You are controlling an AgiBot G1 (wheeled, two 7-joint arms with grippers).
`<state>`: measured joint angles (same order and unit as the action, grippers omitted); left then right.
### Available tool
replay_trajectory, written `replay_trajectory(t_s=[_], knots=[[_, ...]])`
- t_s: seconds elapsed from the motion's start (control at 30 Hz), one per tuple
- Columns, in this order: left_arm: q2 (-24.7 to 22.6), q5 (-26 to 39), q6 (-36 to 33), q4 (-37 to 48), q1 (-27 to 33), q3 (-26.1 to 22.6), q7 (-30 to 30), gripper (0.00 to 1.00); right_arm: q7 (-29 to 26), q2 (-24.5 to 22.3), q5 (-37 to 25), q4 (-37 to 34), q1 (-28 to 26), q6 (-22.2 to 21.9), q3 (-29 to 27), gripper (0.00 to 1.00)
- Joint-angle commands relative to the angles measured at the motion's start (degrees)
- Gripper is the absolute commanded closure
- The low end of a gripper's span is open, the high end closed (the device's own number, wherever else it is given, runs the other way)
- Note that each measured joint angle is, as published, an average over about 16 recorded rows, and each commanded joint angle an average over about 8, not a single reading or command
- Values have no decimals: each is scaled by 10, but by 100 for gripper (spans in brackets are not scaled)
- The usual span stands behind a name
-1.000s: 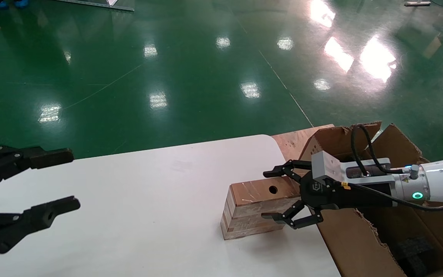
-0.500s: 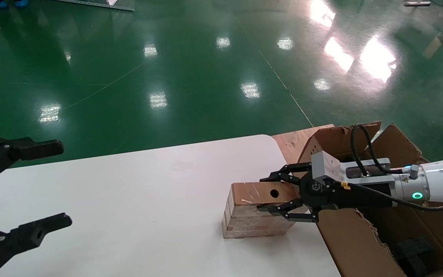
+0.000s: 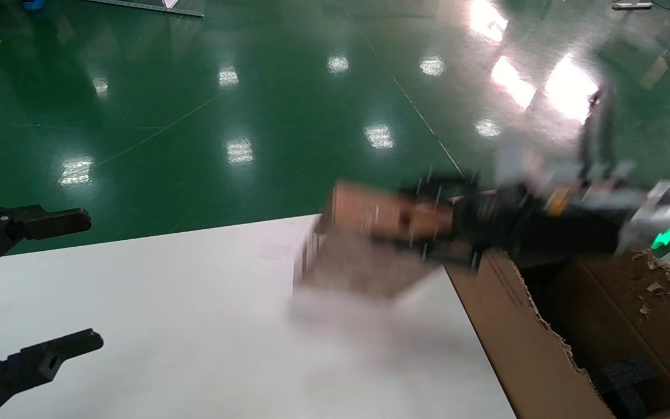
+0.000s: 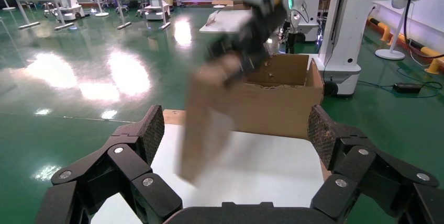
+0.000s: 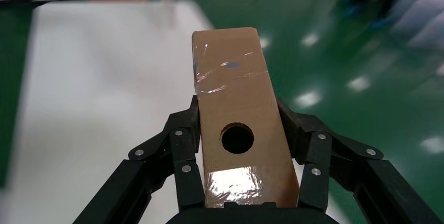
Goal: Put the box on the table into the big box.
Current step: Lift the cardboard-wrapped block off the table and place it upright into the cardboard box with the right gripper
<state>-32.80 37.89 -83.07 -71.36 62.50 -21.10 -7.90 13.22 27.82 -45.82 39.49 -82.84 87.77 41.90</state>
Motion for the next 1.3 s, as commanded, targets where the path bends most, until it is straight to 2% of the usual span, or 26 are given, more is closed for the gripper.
replay_trajectory(t_s=[0.03, 0.2, 0.37, 0.5, 0.7, 0.87, 1.13, 1.3], knots=[[0, 0, 0, 0, 0, 0, 0, 0, -19, -12, 15, 21, -21, -10, -11, 100], [0, 0, 0, 0, 0, 0, 0, 0, -42, -65, -10, 22, -89, -27, -29, 100], [0, 0, 0, 0, 0, 0, 0, 0, -46, -133, -49, -2, -133, -19, -35, 100], [0, 0, 0, 0, 0, 0, 0, 0, -45, -189, -66, -37, -137, -1, -33, 100], [0, 0, 0, 0, 0, 0, 0, 0, -26, -244, -51, -107, -102, 20, -14, 100], [0, 0, 0, 0, 0, 0, 0, 0, 14, -238, -12, -182, -57, 20, 7, 100], [0, 0, 0, 0, 0, 0, 0, 0, 101, -179, 58, -305, 32, 22, 13, 100], [0, 0, 0, 0, 0, 0, 0, 0, 133, -143, 100, -374, 90, 27, -4, 100]])
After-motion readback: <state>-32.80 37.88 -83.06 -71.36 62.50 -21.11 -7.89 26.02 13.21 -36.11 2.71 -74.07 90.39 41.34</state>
